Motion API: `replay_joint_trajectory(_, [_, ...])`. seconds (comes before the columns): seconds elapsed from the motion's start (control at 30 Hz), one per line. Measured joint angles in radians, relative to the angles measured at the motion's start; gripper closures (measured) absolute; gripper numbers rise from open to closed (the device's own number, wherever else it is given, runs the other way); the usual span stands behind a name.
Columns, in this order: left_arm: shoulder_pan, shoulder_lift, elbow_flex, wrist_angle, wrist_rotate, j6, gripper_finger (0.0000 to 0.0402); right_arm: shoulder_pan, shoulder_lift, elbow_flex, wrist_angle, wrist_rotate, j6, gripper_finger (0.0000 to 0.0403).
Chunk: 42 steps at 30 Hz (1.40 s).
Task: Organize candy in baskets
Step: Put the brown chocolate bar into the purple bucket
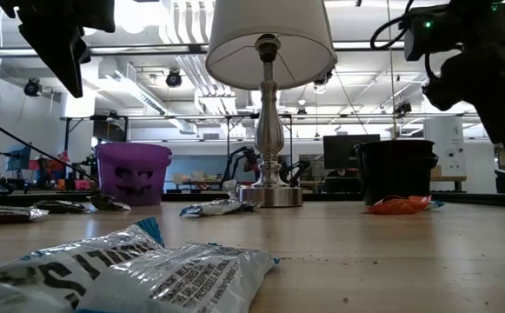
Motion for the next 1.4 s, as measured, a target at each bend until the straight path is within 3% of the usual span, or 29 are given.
replay_joint_trajectory(0.33, [0.000,0.000,0.000,0.000,0.000,0.000,0.0272,0.004,0.000,-0.058,0.028,-0.001,-0.122,0.0186])
replay_joint_trajectory(0.67, [0.000,0.000,0.000,0.000,0.000,0.002,0.0272,0.004,0.004,-0.133,0.126,-0.011,0.035,0.0186])
replay_joint_trajectory(0.83, [0.000,0.000,0.000,0.000,0.000,0.035,0.0272,0.004,0.025,-0.137,0.132,-0.059,-0.029,0.0186])
replay_joint_trajectory(1.4, [0.000,0.000,0.000,0.000,0.002,0.042,0.0272,0.046,0.217,-0.137,0.129,-0.084,0.105,0.0186])
